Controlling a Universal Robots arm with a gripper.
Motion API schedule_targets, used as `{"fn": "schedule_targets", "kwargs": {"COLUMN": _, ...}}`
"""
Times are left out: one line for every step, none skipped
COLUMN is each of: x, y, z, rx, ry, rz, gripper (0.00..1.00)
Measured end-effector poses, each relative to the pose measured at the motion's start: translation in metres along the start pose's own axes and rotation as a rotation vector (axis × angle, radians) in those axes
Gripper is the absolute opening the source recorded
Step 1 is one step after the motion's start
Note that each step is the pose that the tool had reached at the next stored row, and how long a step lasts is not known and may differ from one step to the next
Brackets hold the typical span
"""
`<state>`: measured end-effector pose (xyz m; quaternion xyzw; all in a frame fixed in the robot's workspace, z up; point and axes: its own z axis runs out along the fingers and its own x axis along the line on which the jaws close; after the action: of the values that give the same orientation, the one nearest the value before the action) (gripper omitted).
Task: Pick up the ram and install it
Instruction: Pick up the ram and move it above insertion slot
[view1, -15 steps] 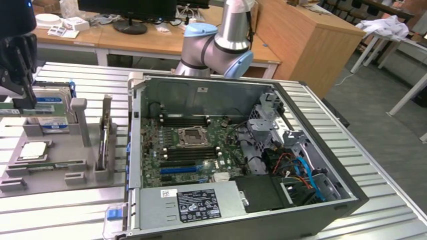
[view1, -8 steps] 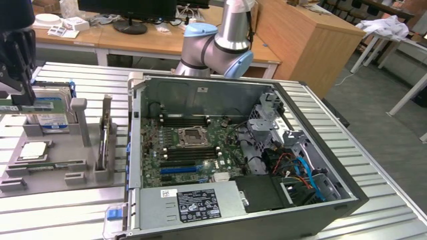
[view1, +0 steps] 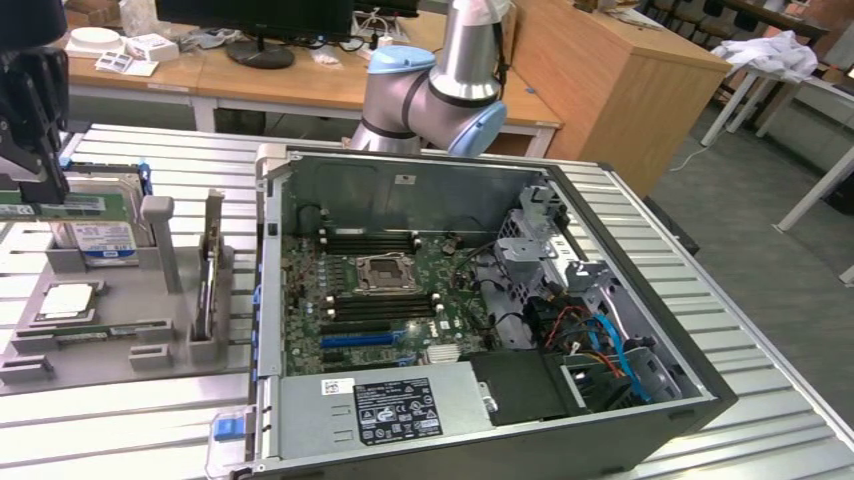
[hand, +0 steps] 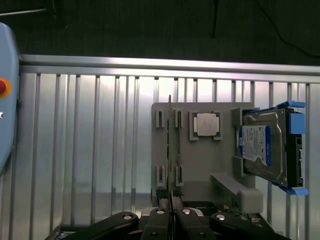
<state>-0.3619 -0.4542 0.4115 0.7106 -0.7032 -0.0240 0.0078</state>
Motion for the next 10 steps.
{"fn": "schedule_targets", "kwargs": {"x": 0.0, "y": 0.0, "z": -0.0001, "rx": 0.0, "ry": -0.0001, "rz": 0.0, "gripper": 0.12}}
{"fn": "schedule_targets", "kwargs": {"x": 0.0, "y": 0.0, "z": -0.0001, "rx": 0.0, "ry": -0.0001, "rz": 0.0, "gripper": 0.12}}
{"fn": "schedule_targets", "kwargs": {"x": 0.0, "y": 0.0, "z": -0.0001, "rx": 0.0, "ry": -0.0001, "rz": 0.0, "gripper": 0.12}}
{"fn": "schedule_targets", "kwargs": {"x": 0.0, "y": 0.0, "z": -0.0002, "rx": -0.0001, "ry": 0.0, "rz": 0.0, "gripper": 0.12}}
{"fn": "schedule_targets", "kwargs": {"x": 0.0, "y": 0.0, "z": -0.0002, "rx": -0.0001, "ry": 0.0, "rz": 0.0, "gripper": 0.12}}
{"fn": "schedule_targets", "kwargs": {"x": 0.0, "y": 0.0, "z": -0.0002, "rx": -0.0001, "ry": 0.0, "rz": 0.0, "gripper": 0.12}}
{"fn": "schedule_targets", "kwargs": {"x": 0.0, "y": 0.0, "z": -0.0002, "rx": -0.0001, "ry": 0.0, "rz": 0.0, "gripper": 0.12}}
{"fn": "schedule_targets", "kwargs": {"x": 0.0, "y": 0.0, "z": -0.0002, "rx": -0.0001, "ry": 0.0, "rz": 0.0, "gripper": 0.12}}
{"fn": "schedule_targets", "kwargs": {"x": 0.0, "y": 0.0, "z": -0.0002, "rx": -0.0001, "ry": 0.0, "rz": 0.0, "gripper": 0.12}}
{"fn": "schedule_targets", "kwargs": {"x": 0.0, "y": 0.0, "z": -0.0002, "rx": -0.0001, "ry": 0.0, "rz": 0.0, "gripper": 0.12}}
